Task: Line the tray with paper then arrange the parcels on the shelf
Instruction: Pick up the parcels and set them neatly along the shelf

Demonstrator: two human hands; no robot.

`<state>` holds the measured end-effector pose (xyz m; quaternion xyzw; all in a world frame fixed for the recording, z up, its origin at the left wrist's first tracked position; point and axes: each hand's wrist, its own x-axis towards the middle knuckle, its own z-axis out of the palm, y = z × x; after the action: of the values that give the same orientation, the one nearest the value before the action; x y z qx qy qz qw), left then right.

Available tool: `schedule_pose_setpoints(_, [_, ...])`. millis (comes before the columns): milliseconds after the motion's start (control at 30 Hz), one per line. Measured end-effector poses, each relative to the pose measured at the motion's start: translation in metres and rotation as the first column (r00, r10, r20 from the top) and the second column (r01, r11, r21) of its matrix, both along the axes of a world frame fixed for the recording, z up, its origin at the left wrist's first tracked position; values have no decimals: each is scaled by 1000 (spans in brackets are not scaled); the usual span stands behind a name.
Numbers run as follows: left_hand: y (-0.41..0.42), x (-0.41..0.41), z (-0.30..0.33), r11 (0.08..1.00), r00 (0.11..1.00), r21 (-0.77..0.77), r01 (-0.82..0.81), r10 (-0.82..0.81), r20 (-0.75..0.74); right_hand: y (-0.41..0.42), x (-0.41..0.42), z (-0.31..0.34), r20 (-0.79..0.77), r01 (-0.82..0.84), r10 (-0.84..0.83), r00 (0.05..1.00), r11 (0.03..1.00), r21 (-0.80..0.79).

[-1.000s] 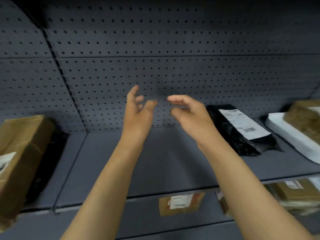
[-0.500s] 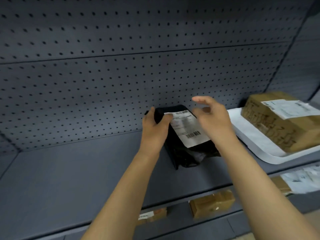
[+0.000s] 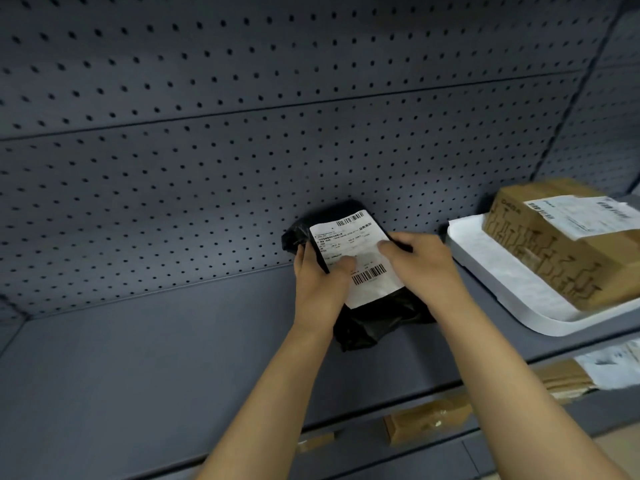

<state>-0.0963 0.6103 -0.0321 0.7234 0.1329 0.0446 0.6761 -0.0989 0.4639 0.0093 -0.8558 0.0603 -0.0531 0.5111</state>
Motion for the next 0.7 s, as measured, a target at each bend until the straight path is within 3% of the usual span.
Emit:
schedule_pose_setpoints(100, [20, -4, 24, 994, 998, -112, -5, 12, 58, 16, -6, 25, 38, -57, 56, 998, 998, 30])
schedule_pose_setpoints(200, [54, -12, 56, 991, 994, -128, -29, 42, 97, 43, -10, 46, 85, -104, 97, 992, 991, 82])
schedule_pose_setpoints(300, [95, -25, 79, 999, 994, -35, -33, 36, 103, 77, -12, 52, 131, -162, 144, 981, 977, 136])
schedule_pose_setpoints(467, [186, -62, 93, 997, 999, 62, -39, 38, 25, 167, -22, 44, 76, -272, 262, 962, 943, 189])
schedule_pose_setpoints(700, [318, -123, 88, 972, 975, 126, -200, 210, -73, 305, -55, 19, -3, -455, 469, 883, 858, 238])
